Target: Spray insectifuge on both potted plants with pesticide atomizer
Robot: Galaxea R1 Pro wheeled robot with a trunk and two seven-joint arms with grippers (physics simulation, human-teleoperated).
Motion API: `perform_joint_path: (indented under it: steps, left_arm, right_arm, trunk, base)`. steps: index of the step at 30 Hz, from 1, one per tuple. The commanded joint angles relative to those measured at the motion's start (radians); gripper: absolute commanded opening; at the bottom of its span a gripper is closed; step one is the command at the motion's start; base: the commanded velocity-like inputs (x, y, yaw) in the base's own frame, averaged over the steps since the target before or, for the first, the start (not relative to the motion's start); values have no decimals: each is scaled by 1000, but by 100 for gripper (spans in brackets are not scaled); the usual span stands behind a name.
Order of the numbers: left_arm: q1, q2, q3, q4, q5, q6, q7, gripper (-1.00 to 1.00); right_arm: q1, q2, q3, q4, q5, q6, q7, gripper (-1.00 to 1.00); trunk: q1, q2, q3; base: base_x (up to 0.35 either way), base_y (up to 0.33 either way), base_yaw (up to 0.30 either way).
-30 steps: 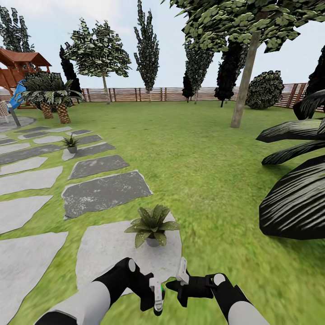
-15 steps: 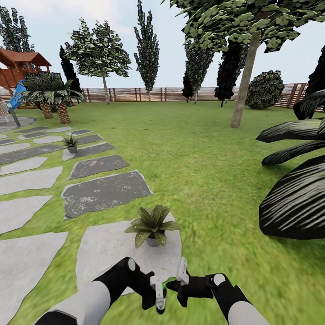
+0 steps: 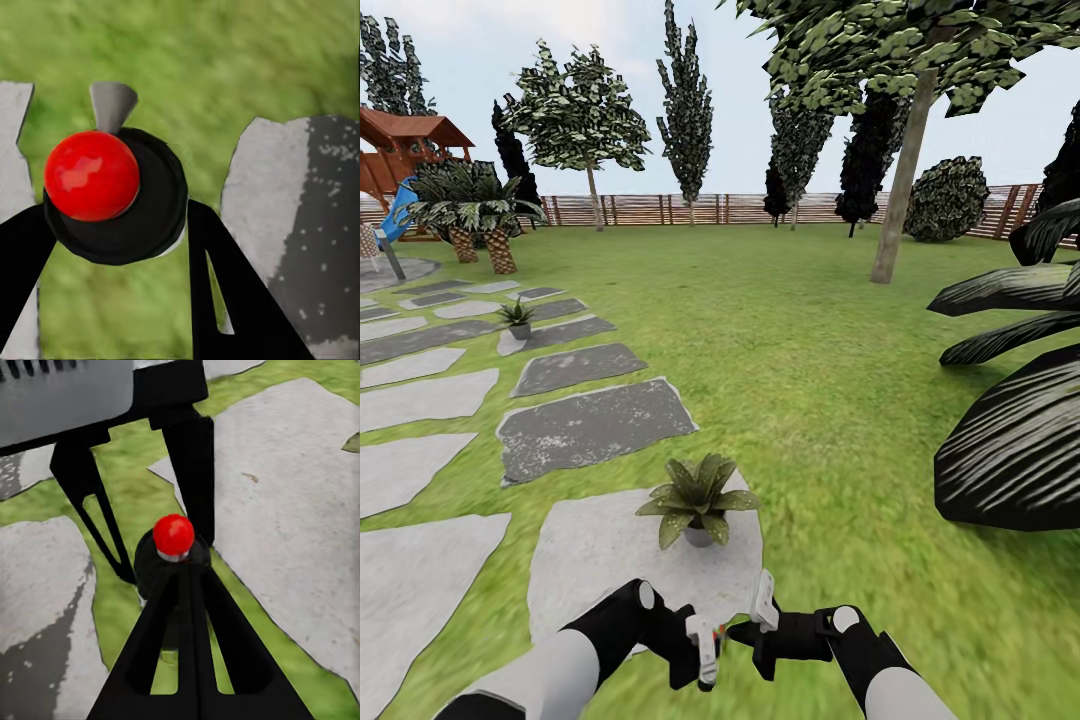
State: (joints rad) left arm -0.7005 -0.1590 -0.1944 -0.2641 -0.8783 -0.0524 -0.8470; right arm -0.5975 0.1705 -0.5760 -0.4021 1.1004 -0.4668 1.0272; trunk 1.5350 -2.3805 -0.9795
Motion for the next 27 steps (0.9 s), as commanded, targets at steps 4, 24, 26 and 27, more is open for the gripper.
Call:
perform_joint_path:
  steps: [4, 24, 26, 27]
  left_arm:
    - [6, 67, 4, 11, -8, -2, 12, -100]
    - [28, 359, 9, 17, 0, 7, 17, -100]
    - [37, 352, 29, 18, 36, 7, 84, -100]
    - [38, 350, 37, 22, 64, 7, 114, -100]
  right_arm:
    - [-1, 1, -8, -1, 7, -3, 5, -100]
    - [-1, -61, -16, -3, 5, 0, -1, 100]
    - [-1, -99, -19, -3, 5, -2, -51, 100]
    - [0, -115, -18, 0, 5, -1, -89, 100]
  trunk:
    - [0, 0, -1]
    - [0, 0, -1]
    - [0, 0, -1]
    - [0, 0, -1]
  base:
    - [0, 0, 0]
    - [0, 0, 0]
    - [0, 0, 0]
    - [0, 0, 0]
